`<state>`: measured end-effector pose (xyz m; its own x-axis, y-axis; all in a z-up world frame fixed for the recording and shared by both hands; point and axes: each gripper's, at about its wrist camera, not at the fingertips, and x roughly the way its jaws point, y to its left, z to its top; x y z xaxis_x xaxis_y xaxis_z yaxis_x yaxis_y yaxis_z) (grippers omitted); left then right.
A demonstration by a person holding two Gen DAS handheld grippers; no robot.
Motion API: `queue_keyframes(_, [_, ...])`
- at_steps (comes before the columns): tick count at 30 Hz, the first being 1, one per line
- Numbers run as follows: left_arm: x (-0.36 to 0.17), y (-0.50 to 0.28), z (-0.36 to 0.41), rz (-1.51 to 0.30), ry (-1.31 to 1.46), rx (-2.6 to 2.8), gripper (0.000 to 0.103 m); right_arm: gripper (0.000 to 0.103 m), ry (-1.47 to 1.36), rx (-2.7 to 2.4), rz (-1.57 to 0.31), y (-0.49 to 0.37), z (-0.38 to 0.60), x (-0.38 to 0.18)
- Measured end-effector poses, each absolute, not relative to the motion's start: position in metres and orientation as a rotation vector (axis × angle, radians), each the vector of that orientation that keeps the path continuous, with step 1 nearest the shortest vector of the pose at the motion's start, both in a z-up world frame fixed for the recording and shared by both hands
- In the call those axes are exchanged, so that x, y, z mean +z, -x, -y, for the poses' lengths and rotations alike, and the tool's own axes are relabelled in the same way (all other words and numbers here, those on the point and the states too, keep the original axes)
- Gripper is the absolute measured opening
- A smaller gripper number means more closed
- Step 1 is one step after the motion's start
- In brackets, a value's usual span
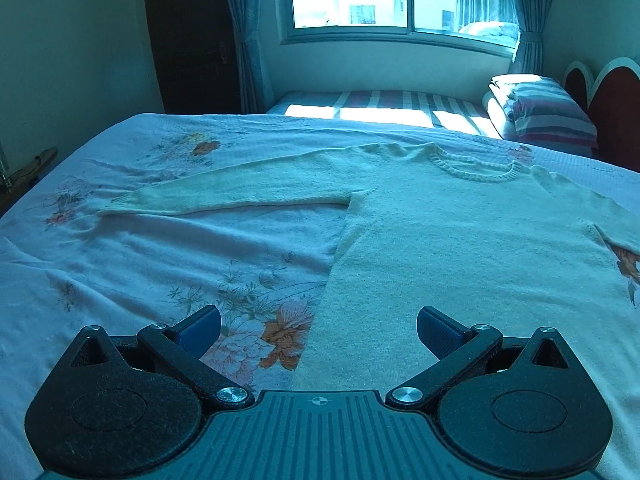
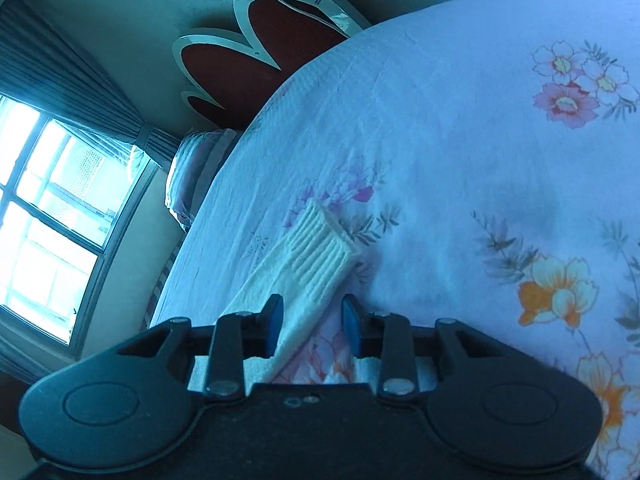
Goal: Fold small clothes
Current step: 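Lower the right gripper onto a sweater sleeve cuff and close it, then carry the held sleeve across the sweater body and open the right gripper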
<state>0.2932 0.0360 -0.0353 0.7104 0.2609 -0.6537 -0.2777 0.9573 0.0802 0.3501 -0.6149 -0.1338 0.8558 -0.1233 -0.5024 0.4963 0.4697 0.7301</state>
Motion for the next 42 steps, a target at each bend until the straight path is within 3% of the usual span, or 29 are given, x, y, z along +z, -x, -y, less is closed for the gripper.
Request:
queue_keyframes(3, [-0.039, -0.294, -0.033, -0.754, 0.037, 0.331, 0.103, 0.028, -1.032, -0.362, -0.388, -0.352, 0.618, -0.137])
queue_keyframes(5, [-0.040, -0.296, -0.033, -0.770, 0.065, 0.355, 0.103, 0.021, -1.022, -0.349, -0.384, -0.355, 0.621, -0.138])
queue_keyframes(7, [-0.038, -0.298, -0.031, -0.766, 0.080, 0.361, 0.103, 0.004, -1.003, -0.351, -0.402, -0.361, 0.627, -0.138])
queue_keyframes(21, [-0.053, -0.318, -0.096, -0.755, 0.098, 0.398, 0.103, 0.005, -0.659, -0.336, -0.442, -0.402, 0.573, -0.065])
queue_keyframes(32, [-0.072, -0.322, -0.189, -0.733, 0.087, 0.400, 0.103, 0.005, -0.357, -0.013, -0.453, -0.478, 0.317, 0.008])
queue_keyframes(42, [-0.082, -0.304, -0.243, -0.750, 0.127, 0.430, 0.103, 0.005, -0.224, 0.312, -0.671, -0.521, 0.088, -0.049])
